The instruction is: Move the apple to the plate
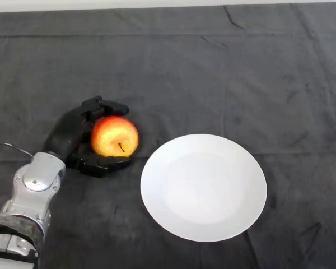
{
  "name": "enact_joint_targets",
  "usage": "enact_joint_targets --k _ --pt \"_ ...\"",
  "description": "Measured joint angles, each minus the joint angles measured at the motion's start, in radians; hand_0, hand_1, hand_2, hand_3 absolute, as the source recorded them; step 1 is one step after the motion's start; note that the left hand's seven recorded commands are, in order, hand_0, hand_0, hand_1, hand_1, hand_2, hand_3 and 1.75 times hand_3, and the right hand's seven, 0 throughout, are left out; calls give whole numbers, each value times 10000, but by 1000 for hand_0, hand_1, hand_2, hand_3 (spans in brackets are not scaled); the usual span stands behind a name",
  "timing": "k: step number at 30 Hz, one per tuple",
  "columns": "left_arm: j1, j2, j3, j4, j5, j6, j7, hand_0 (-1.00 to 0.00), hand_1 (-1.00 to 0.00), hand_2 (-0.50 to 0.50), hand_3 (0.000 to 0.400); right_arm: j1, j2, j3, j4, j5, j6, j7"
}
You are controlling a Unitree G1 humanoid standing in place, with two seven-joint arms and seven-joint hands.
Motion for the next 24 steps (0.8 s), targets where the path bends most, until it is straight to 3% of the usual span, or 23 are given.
enact_joint_targets --k 12,24 --pt "-262 -15 -1 -225 8 155 233 -1000 -1000 0 400 2 -5 1 0 0 0 -1" --pt "-263 -85 -422 -3020 107 706 893 -1000 -1000 0 400 3 -6 0 0 0 -1 -1"
